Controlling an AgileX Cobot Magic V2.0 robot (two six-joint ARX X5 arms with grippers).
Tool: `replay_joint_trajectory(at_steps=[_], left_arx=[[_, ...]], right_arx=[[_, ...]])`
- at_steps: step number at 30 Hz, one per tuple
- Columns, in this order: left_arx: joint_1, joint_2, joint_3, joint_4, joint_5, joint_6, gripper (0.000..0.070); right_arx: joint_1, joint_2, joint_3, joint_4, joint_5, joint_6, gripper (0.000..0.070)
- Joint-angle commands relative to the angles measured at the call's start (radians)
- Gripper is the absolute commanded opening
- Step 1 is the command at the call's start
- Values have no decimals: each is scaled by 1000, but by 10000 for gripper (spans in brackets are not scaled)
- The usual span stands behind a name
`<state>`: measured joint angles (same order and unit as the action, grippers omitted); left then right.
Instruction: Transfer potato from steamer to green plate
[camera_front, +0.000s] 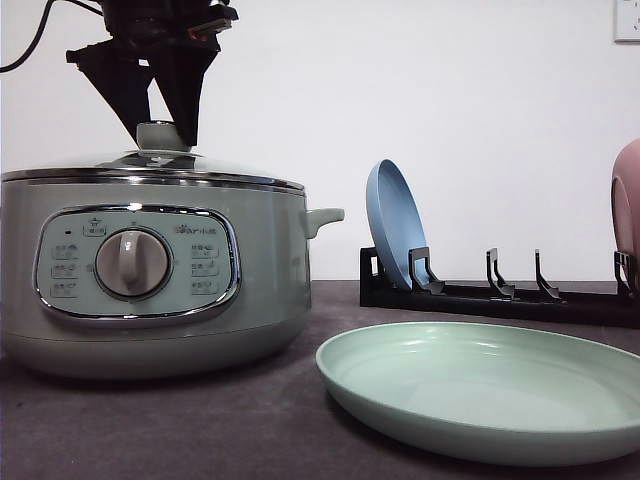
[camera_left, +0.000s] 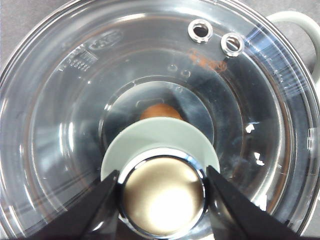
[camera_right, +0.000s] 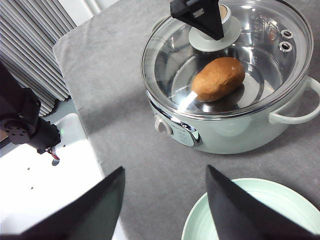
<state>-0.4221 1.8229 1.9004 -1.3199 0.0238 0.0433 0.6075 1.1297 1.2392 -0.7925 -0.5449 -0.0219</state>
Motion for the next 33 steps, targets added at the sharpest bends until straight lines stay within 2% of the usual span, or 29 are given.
replay_joint_trajectory(at_steps=[1,19,28,33], left_arx=[[-2,16,25,-23,-6,-6,9],[7,-42,37,-4,-6,-7,9],[49,-125,38,6,-8,-10,9],[88,-169,38,-3,-61,-10,9]], right_arx=[[4,13,19,7,3,-9,318],[3,13,19,14,3,-7,318],[3,13,19,14,3,-3,318],[3,13,19,15,3,17,318]])
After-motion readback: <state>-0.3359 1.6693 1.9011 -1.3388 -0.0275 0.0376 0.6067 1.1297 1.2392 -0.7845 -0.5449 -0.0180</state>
